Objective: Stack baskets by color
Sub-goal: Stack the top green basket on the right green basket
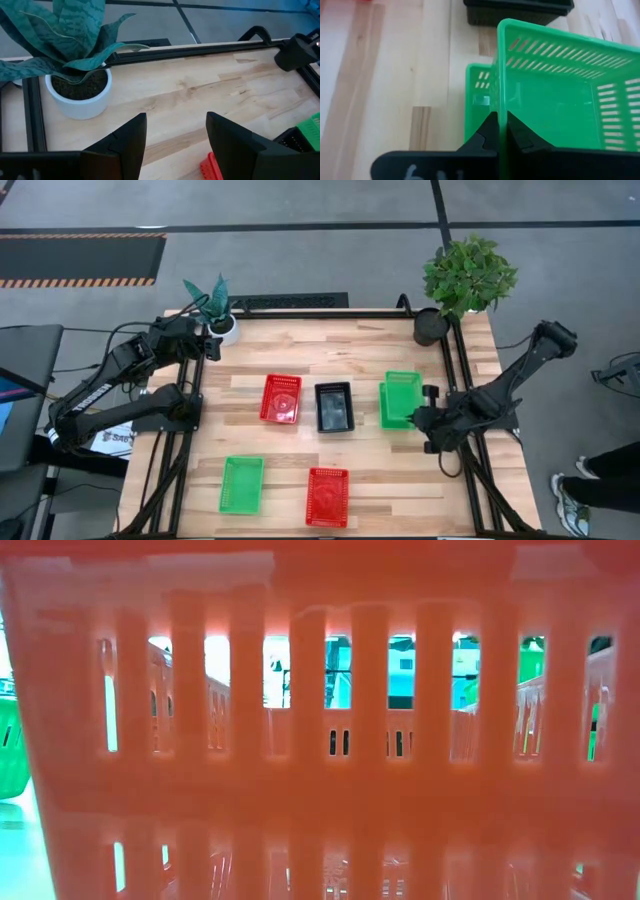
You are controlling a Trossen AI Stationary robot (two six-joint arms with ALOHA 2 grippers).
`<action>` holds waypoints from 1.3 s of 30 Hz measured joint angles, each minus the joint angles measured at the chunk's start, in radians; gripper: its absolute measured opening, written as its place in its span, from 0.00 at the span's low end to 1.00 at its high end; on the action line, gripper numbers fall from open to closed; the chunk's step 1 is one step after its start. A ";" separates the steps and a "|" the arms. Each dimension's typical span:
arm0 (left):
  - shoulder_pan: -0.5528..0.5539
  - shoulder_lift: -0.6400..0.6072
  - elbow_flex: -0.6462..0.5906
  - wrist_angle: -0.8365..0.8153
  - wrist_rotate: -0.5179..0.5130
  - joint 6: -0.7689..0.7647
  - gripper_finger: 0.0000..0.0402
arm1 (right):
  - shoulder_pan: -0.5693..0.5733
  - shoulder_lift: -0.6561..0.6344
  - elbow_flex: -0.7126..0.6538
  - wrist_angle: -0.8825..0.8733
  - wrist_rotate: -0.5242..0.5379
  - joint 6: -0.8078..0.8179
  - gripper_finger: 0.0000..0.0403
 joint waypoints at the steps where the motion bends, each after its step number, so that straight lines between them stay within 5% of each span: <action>1: 0.000 0.000 0.000 0.000 0.000 0.000 0.48 | -0.004 0.000 -0.007 0.004 -0.001 0.000 0.04; 12: 0.000 0.000 0.000 0.000 -0.001 0.001 0.48 | -0.057 0.001 -0.056 0.098 -0.089 -0.036 0.05; 39: 0.000 0.000 0.000 0.001 -0.007 0.031 0.48 | -0.058 0.001 -0.056 0.080 -0.101 -0.036 0.11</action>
